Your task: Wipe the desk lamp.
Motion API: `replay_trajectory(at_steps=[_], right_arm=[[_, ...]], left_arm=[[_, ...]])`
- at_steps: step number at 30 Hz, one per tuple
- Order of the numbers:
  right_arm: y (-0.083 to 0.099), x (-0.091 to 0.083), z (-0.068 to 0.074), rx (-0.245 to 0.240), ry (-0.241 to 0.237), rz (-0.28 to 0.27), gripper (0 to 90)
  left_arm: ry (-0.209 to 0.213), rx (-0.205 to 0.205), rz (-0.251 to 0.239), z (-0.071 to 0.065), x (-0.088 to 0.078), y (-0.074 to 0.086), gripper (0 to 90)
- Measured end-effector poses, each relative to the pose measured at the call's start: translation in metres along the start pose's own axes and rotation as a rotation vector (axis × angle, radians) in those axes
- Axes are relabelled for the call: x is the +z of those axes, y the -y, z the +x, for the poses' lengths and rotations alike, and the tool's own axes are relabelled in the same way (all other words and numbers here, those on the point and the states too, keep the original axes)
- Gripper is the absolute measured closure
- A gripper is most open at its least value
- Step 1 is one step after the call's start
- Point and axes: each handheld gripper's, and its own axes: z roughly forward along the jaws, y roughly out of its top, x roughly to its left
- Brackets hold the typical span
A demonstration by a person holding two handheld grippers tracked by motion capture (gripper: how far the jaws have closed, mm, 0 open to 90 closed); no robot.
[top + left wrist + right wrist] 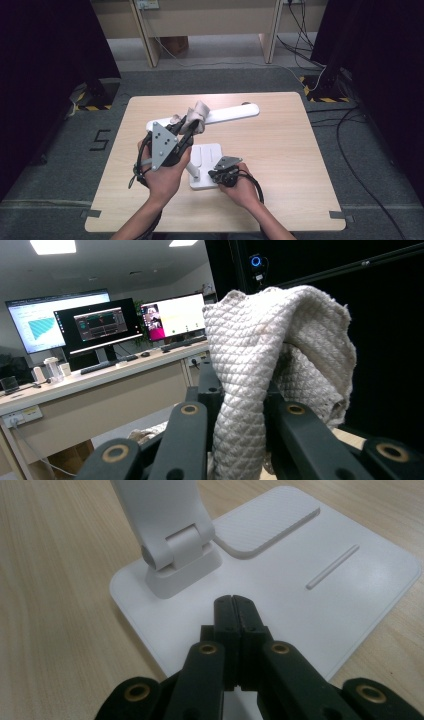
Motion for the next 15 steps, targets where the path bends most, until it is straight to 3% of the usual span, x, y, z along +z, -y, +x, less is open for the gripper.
replay_trajectory(at_steps=[15], right_arm=[[-0.0001, 0.0000, 0.0002, -0.002, 0.002, 0.000, 90.0]], left_arm=[[0.022, -0.001, 0.011, -0.0085, 0.0100, -0.0029, 80.1]])
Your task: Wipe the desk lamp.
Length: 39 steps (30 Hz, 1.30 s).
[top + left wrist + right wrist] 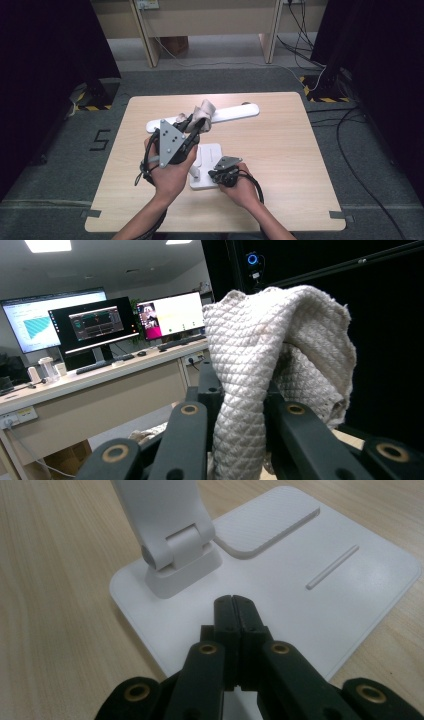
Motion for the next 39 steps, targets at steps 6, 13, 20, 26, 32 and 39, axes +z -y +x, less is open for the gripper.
replay_trajectory(at_steps=[6, 13, 20, 26, 32, 39], right_arm=[[0.000, 0.000, 0.000, 0.000, 0.000, -0.001, 90.0], [0.000, 0.000, 0.000, -0.001, 0.002, -0.002, 90.0], [0.000, 0.000, 0.000, 0.001, 0.002, 0.000, 90.0], [0.000, 0.000, 0.000, 0.002, 0.002, 0.000, 90.0], [0.000, 0.000, 0.000, 0.004, 0.001, -0.001, 90.0], [0.000, 0.000, 0.000, 0.003, 0.001, -0.004, 90.0]], left_arm=[[-0.008, 0.008, 0.002, -0.002, 0.002, -0.001, 80.1], [-0.004, 0.009, 0.005, -0.004, 0.005, -0.002, 80.1], [-0.001, 0.005, 0.002, -0.006, 0.007, -0.002, 80.2], [0.017, 0.007, 0.005, -0.009, 0.011, -0.003, 80.2], [0.016, 0.008, 0.009, -0.012, 0.014, -0.003, 80.1], [0.008, 0.016, 0.013, -0.015, 0.017, -0.005, 80.2]])
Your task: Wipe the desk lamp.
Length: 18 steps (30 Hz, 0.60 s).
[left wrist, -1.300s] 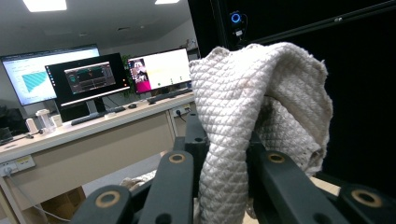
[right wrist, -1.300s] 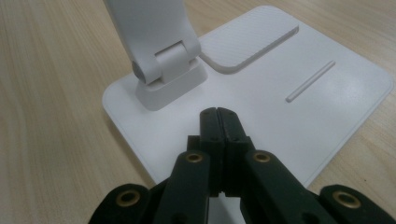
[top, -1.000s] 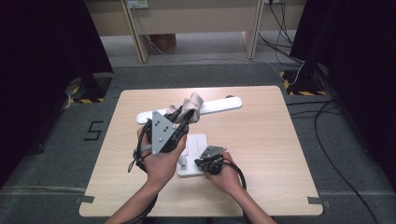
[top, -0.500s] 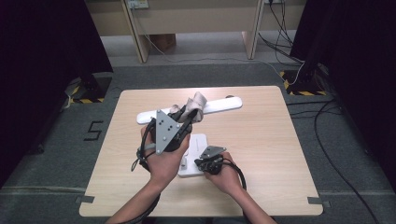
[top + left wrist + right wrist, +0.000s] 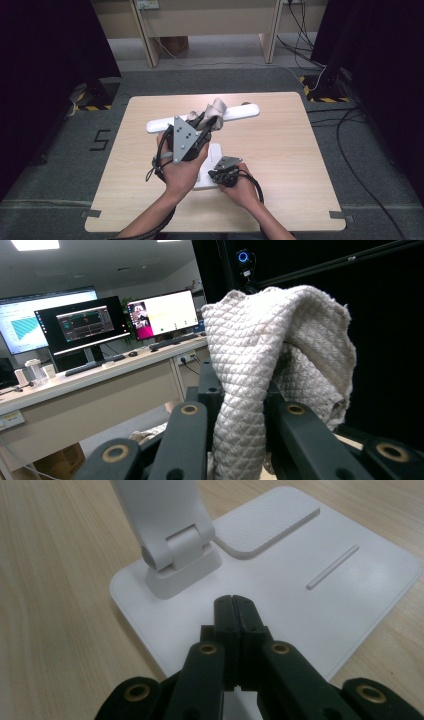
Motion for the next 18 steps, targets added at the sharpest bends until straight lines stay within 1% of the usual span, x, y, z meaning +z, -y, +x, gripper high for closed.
replay_trajectory(at_steps=[1, 2, 3, 4, 18], right_arm=[[0.000, 0.000, 0.000, 0.000, 0.000, 0.000, 90.0], [0.000, 0.000, 0.000, 0.001, -0.001, 0.000, 90.0], [0.000, 0.000, 0.000, 0.001, -0.001, -0.001, 90.0], [0.000, 0.000, 0.000, 0.002, -0.003, 0.000, 90.0], [0.000, 0.000, 0.000, 0.003, -0.002, -0.002, 90.0]], left_arm=[[0.000, 0.000, 0.000, 0.000, 0.000, 0.000, 80.1], [0.014, 0.000, -0.003, -0.001, 0.001, 0.000, 80.1], [0.018, -0.002, -0.003, -0.002, 0.002, 0.000, 80.1], [0.014, 0.003, -0.001, -0.002, 0.002, 0.000, 80.1], [0.033, 0.008, 0.002, -0.010, 0.009, -0.002, 80.1]])
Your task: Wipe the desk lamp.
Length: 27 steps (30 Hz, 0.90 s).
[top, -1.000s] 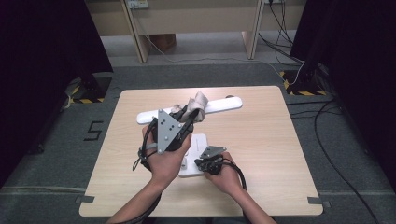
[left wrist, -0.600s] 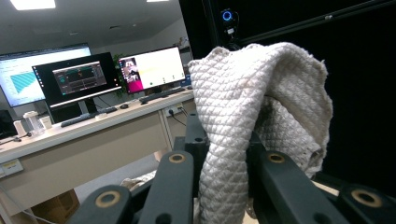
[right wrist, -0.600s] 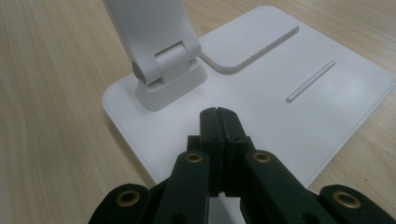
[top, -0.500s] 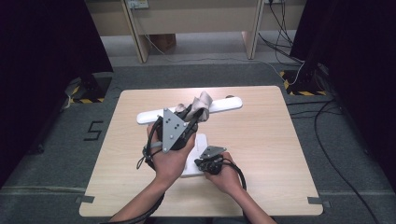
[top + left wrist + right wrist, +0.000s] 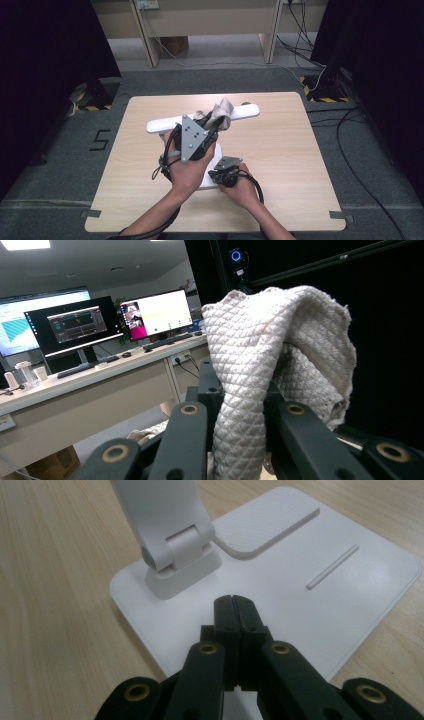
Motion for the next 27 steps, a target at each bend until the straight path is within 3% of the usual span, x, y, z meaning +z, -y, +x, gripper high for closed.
replay_trajectory(at_steps=[27], right_arm=[[0.000, 0.000, 0.000, 0.000, 0.001, -0.001, 90.0]], left_arm=[[0.029, -0.008, 0.007, -0.012, 0.014, -0.004, 80.0]])
